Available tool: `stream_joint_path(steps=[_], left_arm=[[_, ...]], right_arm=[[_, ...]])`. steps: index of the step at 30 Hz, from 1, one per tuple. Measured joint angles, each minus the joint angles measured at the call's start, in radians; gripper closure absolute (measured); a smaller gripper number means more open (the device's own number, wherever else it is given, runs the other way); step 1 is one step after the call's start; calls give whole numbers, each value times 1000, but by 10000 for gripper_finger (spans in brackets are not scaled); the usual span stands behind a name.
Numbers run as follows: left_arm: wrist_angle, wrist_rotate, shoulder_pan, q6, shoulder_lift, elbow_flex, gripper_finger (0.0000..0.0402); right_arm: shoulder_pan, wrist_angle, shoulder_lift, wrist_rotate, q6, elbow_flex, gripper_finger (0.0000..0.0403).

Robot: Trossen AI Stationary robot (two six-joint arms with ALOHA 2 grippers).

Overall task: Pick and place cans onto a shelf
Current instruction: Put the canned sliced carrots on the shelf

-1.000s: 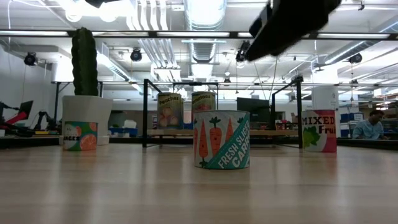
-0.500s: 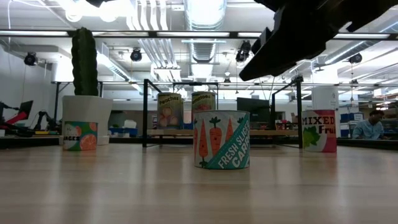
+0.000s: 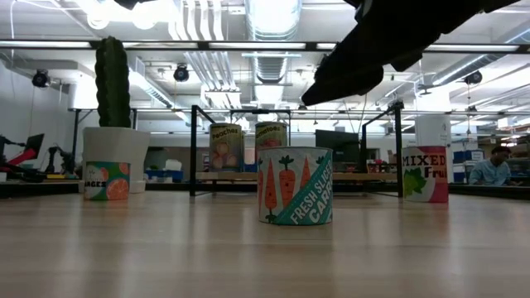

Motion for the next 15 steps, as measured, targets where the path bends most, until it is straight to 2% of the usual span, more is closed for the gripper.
stream_joint_path(steps=[4,9,15], left_arm=[[0,0,0,0,0,0,388],[4,0,0,0,0,0,388],[3,0,0,0,0,0,388]], right_arm=[[0,5,3,0,-2,0,38],[0,53,69,0,-16,7,35],[-15,-85,141,0,-64,120,35]])
